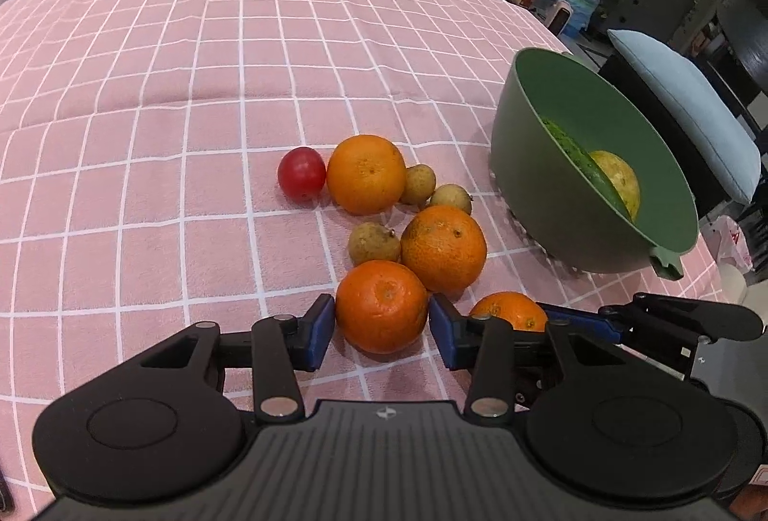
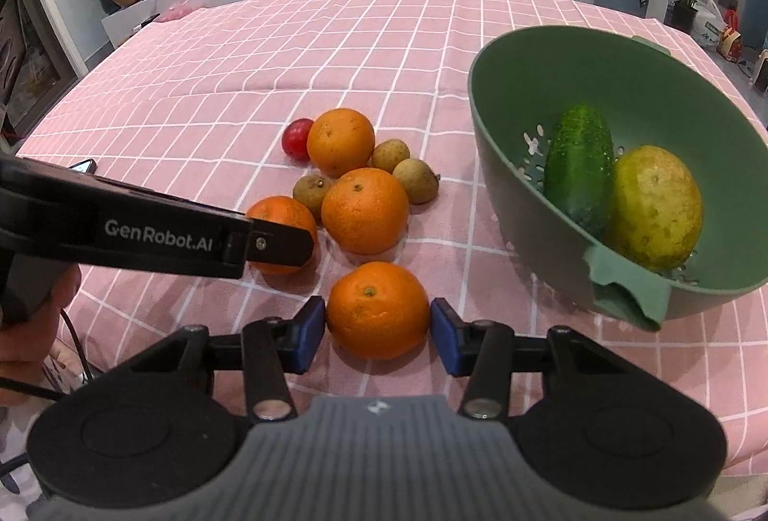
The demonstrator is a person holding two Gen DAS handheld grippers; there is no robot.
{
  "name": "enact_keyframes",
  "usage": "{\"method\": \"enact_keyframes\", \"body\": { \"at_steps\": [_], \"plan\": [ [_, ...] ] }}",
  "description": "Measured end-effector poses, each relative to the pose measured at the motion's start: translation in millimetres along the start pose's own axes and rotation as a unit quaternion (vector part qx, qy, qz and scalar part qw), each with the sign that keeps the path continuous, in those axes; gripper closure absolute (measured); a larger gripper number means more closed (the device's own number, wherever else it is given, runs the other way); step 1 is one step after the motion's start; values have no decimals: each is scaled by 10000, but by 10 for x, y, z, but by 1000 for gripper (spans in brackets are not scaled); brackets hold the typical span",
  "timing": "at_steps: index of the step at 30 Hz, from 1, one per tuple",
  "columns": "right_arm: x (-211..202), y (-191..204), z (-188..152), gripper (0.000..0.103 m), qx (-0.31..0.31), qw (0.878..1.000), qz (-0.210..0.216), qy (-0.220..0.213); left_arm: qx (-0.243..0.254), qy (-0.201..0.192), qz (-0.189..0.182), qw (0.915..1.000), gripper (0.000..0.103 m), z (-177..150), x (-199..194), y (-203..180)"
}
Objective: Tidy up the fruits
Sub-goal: 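Grasp an orange with the right gripper while the left gripper grasps another orange, then carry both oranges into the colander and release them with both grippers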
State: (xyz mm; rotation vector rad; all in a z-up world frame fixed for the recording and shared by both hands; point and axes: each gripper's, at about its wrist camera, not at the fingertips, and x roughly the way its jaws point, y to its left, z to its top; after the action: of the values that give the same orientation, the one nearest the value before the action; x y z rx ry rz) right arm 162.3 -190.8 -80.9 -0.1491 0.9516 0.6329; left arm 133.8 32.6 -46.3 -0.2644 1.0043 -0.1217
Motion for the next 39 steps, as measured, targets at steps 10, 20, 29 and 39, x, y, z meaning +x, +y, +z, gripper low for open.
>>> {"method": "enact_keyframes", "body": {
  "at_steps": [10, 20, 29, 39],
  "plan": [
    [-67, 9, 11, 60, 11, 10000, 86, -28, -21, -83, -10, 10000, 57, -25, -102, -18],
    [-415, 41, 141, 60, -155, 9994, 44, -309, 43, -322, 48, 9995, 57, 34, -440, -149],
    [-848, -133, 280, 60, -321, 9961, -224, -786, 299, -648, -33, 9974, 57, 290, -729, -470],
    [-1134, -598, 434, 60, -275, 9913, -784, -1018, 757, -792, -234, 9937, 57, 669, -613, -977]
  ]
}}
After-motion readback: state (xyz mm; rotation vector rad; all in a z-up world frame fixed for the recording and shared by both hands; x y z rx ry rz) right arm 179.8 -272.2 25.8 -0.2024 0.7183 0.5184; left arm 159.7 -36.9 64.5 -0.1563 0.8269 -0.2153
